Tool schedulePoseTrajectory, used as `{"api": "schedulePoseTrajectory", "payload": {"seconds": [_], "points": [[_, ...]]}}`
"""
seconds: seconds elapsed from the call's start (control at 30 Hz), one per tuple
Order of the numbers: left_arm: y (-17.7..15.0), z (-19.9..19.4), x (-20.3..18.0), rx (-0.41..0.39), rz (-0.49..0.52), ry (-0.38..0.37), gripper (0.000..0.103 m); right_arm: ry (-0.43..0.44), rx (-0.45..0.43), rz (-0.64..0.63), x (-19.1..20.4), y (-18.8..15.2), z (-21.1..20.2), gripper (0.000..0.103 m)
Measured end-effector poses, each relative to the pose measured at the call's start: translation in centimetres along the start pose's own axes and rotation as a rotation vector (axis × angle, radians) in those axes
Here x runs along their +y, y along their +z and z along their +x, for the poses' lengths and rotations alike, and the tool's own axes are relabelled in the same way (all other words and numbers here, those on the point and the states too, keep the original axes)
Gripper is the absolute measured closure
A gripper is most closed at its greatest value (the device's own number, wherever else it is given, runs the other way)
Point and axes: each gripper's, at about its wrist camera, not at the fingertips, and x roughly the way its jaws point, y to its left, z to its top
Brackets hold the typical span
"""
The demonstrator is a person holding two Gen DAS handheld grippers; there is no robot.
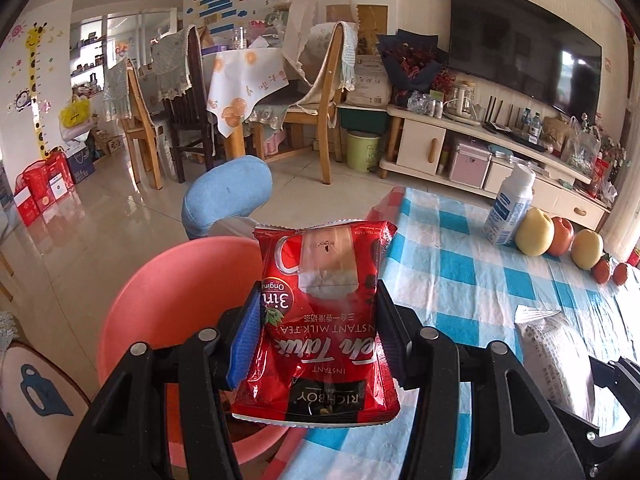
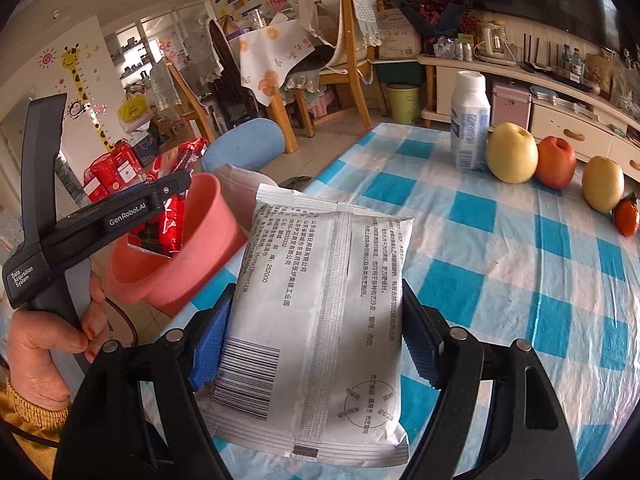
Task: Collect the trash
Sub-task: 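Carry the Tuc wrapper and white packet in both tools over the pink bucket, then release the Tuc wrapper and white packet into the pink bucket from both tools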
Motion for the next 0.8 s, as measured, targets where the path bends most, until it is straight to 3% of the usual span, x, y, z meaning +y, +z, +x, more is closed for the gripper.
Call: {"api": "schedulePoseTrajectory", "payload": {"seconds": [0.8], "points": [[0.0,1.8,12.3,0.062,-0.352,0.083,0.049,0.109,0.033,-0.211,13.3,7.0,8.3,0.026]]}}
